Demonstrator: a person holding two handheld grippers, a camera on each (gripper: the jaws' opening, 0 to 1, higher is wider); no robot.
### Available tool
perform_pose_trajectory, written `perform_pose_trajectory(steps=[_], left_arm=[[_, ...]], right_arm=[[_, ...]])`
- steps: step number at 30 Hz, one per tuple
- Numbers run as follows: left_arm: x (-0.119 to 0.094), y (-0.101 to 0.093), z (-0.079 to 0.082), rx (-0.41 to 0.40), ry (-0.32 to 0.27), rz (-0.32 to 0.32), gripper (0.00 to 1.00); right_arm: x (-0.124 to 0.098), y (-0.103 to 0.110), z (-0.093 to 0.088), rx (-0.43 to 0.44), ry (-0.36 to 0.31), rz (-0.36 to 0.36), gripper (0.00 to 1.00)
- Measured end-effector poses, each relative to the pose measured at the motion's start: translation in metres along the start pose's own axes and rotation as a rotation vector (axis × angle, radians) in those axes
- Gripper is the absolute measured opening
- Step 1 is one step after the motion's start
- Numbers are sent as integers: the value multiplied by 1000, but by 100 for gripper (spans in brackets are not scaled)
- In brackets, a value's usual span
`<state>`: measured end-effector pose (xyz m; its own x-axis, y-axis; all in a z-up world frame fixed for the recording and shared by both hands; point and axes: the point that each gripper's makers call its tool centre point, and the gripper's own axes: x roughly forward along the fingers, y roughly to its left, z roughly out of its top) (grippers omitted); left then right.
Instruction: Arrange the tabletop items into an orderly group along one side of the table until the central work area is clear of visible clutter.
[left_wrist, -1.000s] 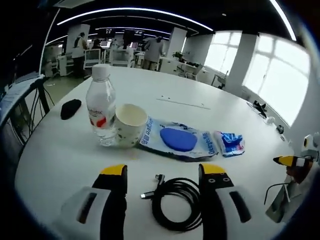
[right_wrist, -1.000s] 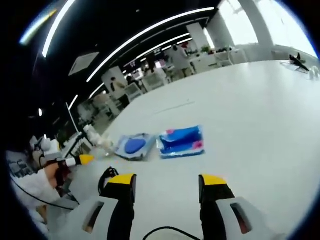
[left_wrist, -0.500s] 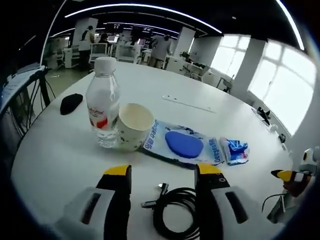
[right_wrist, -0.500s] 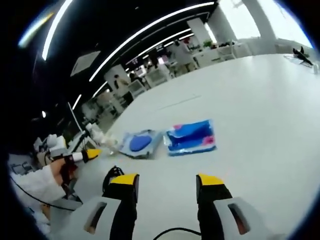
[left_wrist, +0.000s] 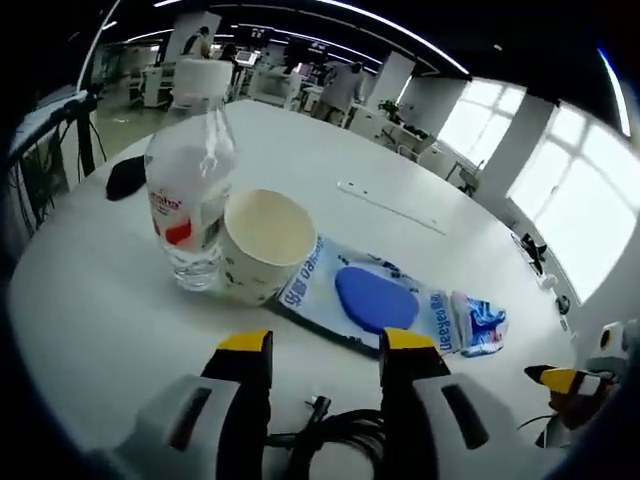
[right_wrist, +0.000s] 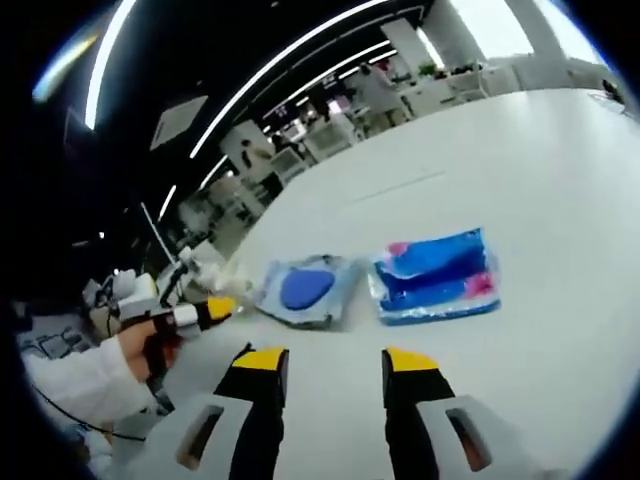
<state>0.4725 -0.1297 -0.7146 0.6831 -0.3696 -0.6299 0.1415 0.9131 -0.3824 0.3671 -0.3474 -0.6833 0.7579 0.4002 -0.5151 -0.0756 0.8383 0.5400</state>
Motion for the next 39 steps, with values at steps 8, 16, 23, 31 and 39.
perform_pose_trajectory(steps=[8,16,23,31,39], left_arm=[[23,2,4,-122,-13,8,34],[44,4,-7,-194,11,13,23],[49,10,-13,-239,20,35,16],[53,14,-18,-341,17,40,2],[56,11,-17,-400,2,15,0]], right_arm=[[49,13,-3,6,64,24,31],[89,15,-11,58,124,37,30],[103,5,-17,85,151,2,28],[115,-6,-16,136,144,-17,19],[117,-4,-18,101,153,0,4]])
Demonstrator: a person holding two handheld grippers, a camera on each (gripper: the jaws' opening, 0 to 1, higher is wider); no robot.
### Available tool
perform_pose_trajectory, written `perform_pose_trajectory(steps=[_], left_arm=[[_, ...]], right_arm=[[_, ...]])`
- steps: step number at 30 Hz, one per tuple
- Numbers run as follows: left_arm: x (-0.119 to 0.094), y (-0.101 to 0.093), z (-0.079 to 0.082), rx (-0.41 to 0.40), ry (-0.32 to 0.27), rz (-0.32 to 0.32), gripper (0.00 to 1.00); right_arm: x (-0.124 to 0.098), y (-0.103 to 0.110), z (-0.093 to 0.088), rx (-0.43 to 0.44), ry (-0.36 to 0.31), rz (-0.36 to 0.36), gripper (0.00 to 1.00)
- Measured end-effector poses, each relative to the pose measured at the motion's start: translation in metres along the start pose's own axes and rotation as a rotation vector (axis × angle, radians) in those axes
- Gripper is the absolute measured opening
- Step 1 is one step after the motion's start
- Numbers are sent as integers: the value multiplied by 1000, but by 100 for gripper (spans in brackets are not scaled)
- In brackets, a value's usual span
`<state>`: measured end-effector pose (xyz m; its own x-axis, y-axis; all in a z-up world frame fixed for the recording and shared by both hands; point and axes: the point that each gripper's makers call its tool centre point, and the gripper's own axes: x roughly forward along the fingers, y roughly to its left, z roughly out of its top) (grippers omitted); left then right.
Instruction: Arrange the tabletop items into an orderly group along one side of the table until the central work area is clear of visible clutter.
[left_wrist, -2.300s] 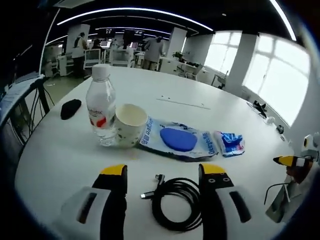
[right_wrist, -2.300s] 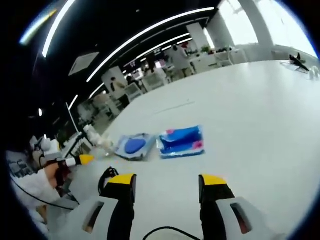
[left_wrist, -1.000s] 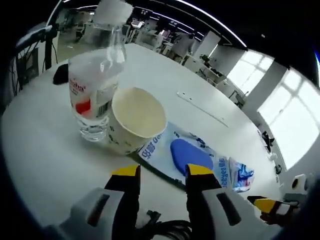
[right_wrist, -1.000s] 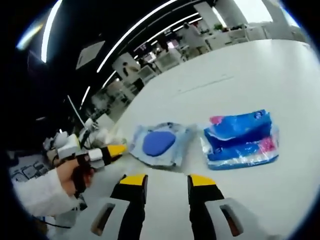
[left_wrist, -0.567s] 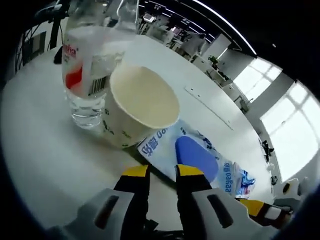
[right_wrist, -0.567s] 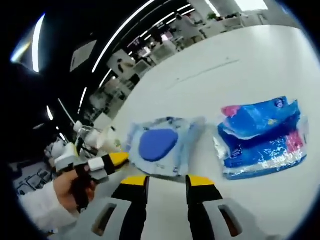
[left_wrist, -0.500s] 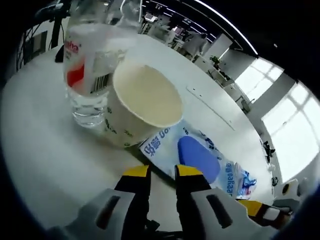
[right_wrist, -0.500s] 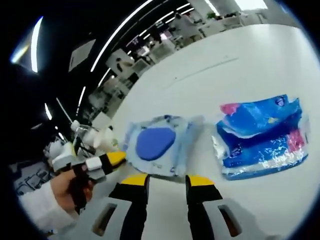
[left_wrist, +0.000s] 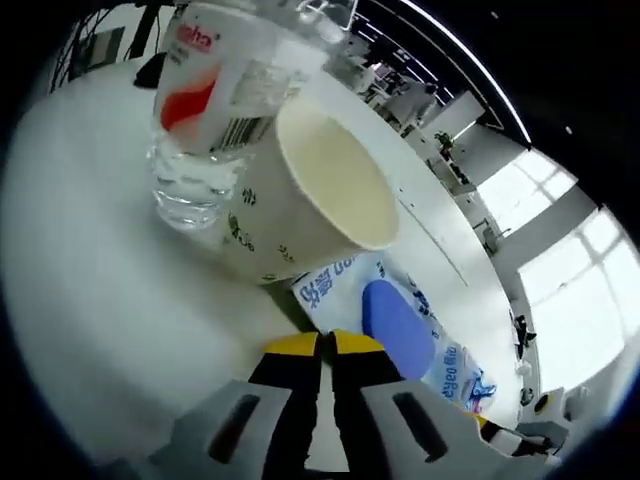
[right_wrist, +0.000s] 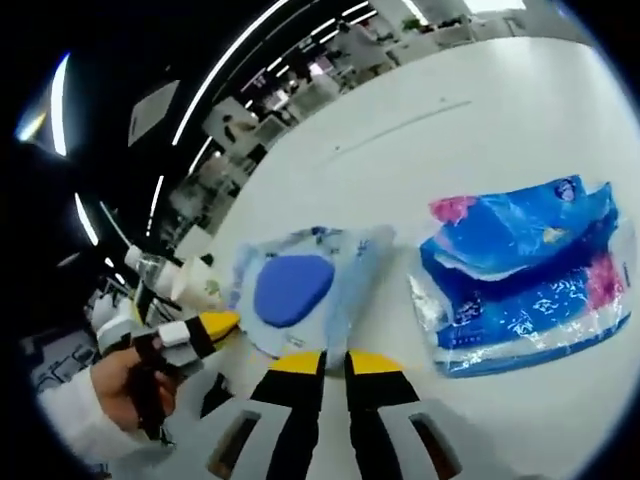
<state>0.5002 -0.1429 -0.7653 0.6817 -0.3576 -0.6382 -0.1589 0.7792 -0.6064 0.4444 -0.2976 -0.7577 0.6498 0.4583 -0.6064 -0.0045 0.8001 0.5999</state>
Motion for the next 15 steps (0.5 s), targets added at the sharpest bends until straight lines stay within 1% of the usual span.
perform_pose_trajectory(steps=[1,2,5,7,10,15], left_arm=[[0,-4,0,-18,-2,-22,0],[-1,-5,1,-23,-6,-28,0],[-3,-9,0,9,9,-55,0],[-8,-13,-1,9,8,-71,0],[-14,-17,-2,12,1,-84,0],[-22,-28,-3,30,-14,-120,0]], right_arm=[[0,1,0,-1,-1,6,3],[-1,1,-1,-7,1,4,2],[-4,0,-2,-39,-5,-2,1],[-5,-1,-1,-49,-9,-9,0],[-9,0,3,-71,-22,-12,0],[-19,1,15,-121,-67,-18,0]])
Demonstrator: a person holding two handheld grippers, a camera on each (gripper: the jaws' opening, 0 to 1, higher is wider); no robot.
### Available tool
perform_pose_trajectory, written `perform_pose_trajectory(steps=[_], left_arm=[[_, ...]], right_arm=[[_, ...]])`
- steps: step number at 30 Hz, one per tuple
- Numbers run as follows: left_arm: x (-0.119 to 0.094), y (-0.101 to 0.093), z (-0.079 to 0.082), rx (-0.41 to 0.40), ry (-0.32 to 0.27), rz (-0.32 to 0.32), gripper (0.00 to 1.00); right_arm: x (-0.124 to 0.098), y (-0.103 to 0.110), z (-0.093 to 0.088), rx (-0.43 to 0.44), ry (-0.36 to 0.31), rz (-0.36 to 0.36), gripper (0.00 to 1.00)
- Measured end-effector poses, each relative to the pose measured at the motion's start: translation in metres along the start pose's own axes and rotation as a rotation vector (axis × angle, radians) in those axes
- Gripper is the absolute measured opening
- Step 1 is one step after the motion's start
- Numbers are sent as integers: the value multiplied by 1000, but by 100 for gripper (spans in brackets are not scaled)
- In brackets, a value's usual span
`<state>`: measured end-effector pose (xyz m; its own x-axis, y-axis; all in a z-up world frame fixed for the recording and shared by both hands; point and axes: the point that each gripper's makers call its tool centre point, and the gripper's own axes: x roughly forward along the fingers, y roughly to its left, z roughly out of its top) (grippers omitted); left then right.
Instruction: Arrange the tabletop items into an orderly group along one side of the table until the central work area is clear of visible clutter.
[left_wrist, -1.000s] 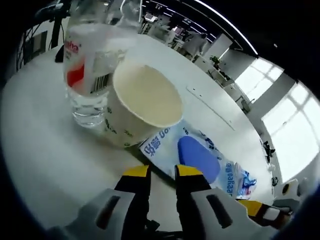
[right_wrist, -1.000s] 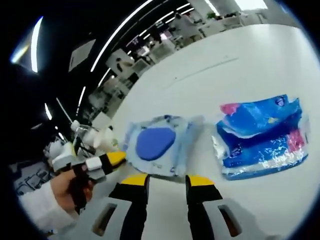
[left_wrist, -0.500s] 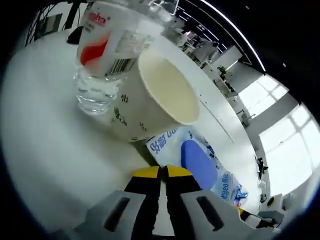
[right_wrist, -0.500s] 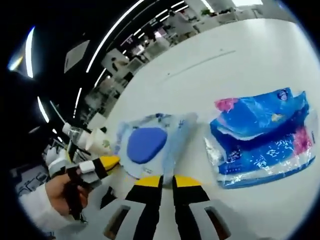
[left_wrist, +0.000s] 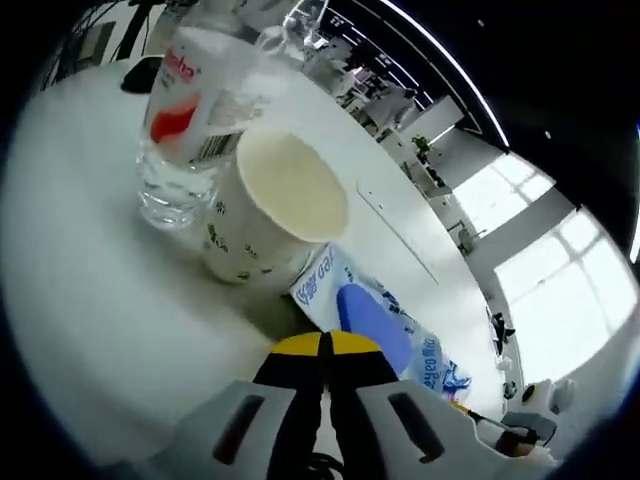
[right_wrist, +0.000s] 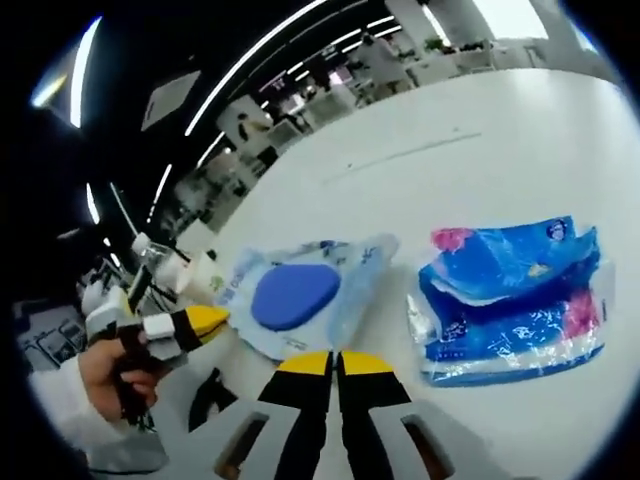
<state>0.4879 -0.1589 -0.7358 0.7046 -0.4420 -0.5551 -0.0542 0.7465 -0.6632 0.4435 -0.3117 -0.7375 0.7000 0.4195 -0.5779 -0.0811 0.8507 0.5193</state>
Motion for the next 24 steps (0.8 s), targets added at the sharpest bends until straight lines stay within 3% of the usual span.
perform_pose_trajectory(steps=[9,15,24], left_arm=[[-7,-10,-14,19,14,-27,0],[-5,-3,-23,29,43,-8,0],[-5,7,-25,33,58,21,0]], right_arm=[[-7,-11,4,-4,-4,-18,0],[-4,-17,-8,-10,28,-25,0],[2,-14,-8,-6,30,-27,0]])
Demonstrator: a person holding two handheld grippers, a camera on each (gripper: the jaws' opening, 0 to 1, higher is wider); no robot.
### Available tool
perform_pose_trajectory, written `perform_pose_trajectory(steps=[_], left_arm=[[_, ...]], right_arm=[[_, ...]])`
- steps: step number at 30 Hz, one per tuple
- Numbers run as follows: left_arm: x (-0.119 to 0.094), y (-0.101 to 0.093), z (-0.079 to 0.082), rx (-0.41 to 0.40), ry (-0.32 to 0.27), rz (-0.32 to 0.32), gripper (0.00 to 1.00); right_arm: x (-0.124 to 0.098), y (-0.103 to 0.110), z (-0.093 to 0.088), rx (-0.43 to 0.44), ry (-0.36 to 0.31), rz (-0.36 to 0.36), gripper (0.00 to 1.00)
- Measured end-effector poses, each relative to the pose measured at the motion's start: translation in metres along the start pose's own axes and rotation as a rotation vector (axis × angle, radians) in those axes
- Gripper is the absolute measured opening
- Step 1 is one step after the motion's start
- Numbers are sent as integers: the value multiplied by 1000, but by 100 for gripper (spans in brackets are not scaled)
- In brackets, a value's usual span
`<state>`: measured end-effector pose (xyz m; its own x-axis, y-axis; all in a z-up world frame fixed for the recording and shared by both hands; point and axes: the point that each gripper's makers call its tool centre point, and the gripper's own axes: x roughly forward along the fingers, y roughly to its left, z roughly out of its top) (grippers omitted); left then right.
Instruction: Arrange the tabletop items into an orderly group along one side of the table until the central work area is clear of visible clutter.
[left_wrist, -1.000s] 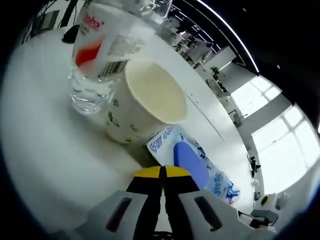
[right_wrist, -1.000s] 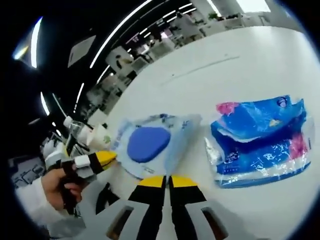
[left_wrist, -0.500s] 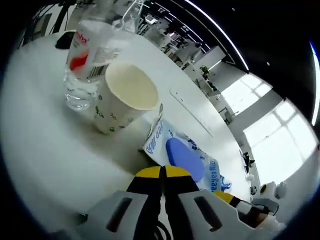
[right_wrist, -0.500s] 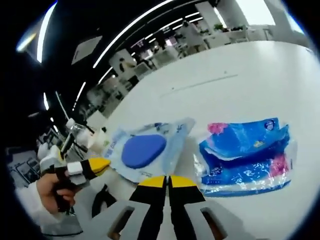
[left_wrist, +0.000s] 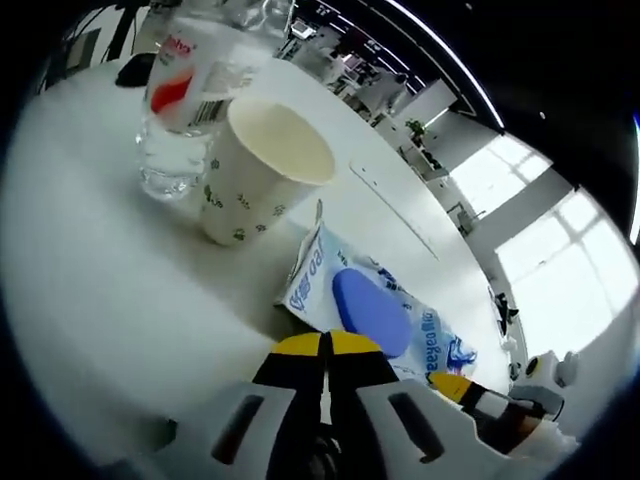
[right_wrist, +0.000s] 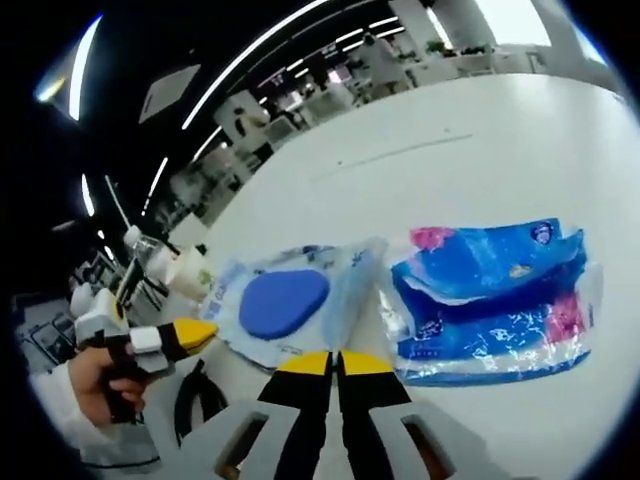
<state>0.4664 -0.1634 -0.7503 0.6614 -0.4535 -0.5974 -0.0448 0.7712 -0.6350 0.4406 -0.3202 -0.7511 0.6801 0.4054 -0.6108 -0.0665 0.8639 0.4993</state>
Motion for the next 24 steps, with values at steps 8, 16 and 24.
perform_pose_trajectory(steps=[8,16,24], left_arm=[[1,2,-2,-6,5,-8,0],[-3,0,-2,-19,-14,-14,1],[-18,-18,-3,-22,-34,-81,13]], right_arm=[[1,-2,-2,22,5,-18,0],[-8,4,-2,31,-29,-38,16],[-33,32,17,22,-120,-9,29]])
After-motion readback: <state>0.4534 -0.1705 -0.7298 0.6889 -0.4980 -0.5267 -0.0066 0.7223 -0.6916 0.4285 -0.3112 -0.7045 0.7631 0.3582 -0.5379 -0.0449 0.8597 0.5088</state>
